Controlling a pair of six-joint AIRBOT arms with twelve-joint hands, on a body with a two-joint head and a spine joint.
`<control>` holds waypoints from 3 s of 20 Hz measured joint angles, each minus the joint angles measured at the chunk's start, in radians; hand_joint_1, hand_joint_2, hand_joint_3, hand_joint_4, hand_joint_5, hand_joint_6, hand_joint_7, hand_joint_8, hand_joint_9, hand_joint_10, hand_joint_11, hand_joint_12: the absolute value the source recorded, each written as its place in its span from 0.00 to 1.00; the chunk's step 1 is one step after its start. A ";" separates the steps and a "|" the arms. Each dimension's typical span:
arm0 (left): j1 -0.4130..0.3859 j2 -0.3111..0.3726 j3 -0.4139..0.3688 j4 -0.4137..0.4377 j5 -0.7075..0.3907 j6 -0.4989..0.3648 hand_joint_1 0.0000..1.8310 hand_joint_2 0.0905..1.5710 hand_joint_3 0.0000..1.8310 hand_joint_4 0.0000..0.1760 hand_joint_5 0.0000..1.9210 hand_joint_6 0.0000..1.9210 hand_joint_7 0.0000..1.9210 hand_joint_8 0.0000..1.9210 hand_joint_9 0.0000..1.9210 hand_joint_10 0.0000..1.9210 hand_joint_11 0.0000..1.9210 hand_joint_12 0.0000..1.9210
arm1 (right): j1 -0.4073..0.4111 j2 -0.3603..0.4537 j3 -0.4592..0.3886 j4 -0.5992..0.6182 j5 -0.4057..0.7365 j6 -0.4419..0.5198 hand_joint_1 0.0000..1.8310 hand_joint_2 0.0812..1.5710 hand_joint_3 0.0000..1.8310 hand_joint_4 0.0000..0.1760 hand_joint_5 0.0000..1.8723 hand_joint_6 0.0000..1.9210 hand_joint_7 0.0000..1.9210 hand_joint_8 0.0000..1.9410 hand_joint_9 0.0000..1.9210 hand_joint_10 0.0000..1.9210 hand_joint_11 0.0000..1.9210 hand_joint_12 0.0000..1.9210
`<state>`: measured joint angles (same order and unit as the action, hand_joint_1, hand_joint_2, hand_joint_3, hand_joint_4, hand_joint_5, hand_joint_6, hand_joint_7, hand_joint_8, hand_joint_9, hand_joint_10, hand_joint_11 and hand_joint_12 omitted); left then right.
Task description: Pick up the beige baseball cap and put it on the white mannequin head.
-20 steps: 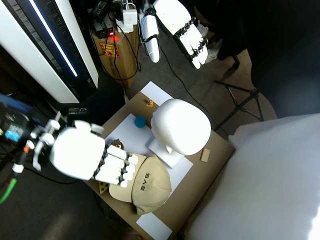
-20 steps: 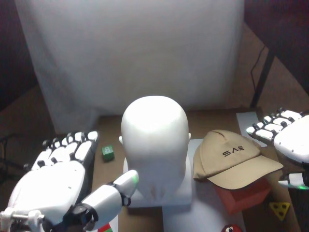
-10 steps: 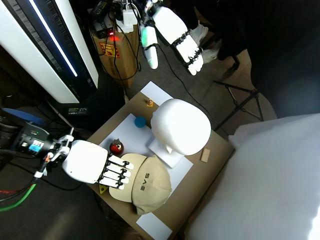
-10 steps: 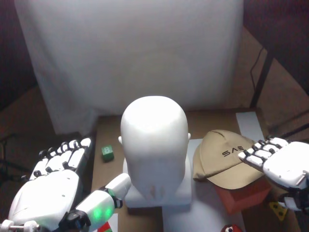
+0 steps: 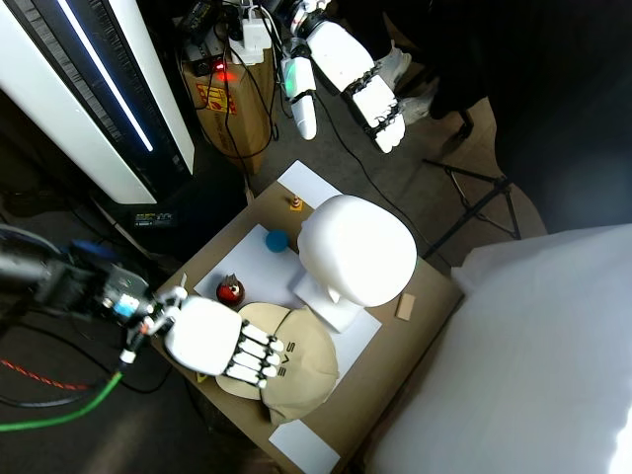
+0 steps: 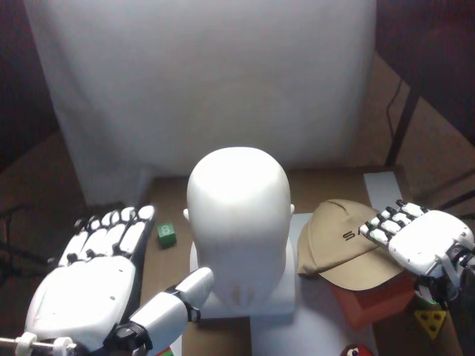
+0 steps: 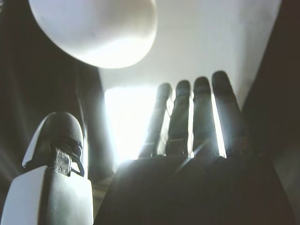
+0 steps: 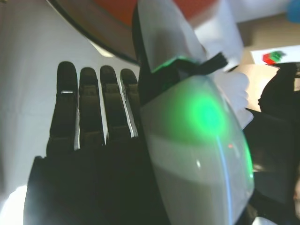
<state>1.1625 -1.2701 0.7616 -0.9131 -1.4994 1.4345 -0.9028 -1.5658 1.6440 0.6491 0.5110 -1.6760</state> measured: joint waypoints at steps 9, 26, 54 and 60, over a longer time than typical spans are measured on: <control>0.008 -0.035 0.030 0.002 -0.043 -0.062 0.00 0.66 0.00 0.00 0.04 0.00 0.03 0.00 0.02 0.00 0.00 0.14 | 0.009 -0.064 0.077 -0.041 -0.043 0.064 0.67 0.69 0.00 0.00 0.09 0.00 0.10 0.00 0.09 0.00 0.00 0.29; 0.027 -0.095 0.107 0.000 -0.011 -0.127 0.00 0.66 0.00 0.00 0.04 0.00 0.02 0.00 0.02 0.00 0.00 0.14 | 0.034 -0.072 0.106 -0.043 -0.027 0.077 0.66 0.71 0.00 0.00 0.26 0.01 0.30 0.01 0.33 0.03 0.14 0.56; 0.047 -0.112 0.290 0.002 0.084 -0.270 0.00 0.68 0.01 0.00 0.04 0.00 0.02 0.00 0.02 0.00 0.00 0.15 | 0.402 0.103 0.041 -0.042 0.016 0.104 0.81 0.68 0.00 0.00 0.52 0.38 0.52 0.44 0.48 0.61 0.45 0.83; 0.063 -0.112 0.288 -0.006 0.047 -0.308 0.00 0.69 0.01 0.00 0.04 0.00 0.03 0.00 0.03 0.00 0.00 0.15 | 0.521 0.121 -0.037 -0.089 0.040 0.060 0.81 0.69 0.00 0.00 0.52 0.40 0.45 0.51 0.49 0.59 0.46 0.82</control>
<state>1.2259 -1.3819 1.0500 -0.9195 -1.4521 1.1263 -0.3820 -1.4448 1.6066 0.5598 0.5514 -1.6165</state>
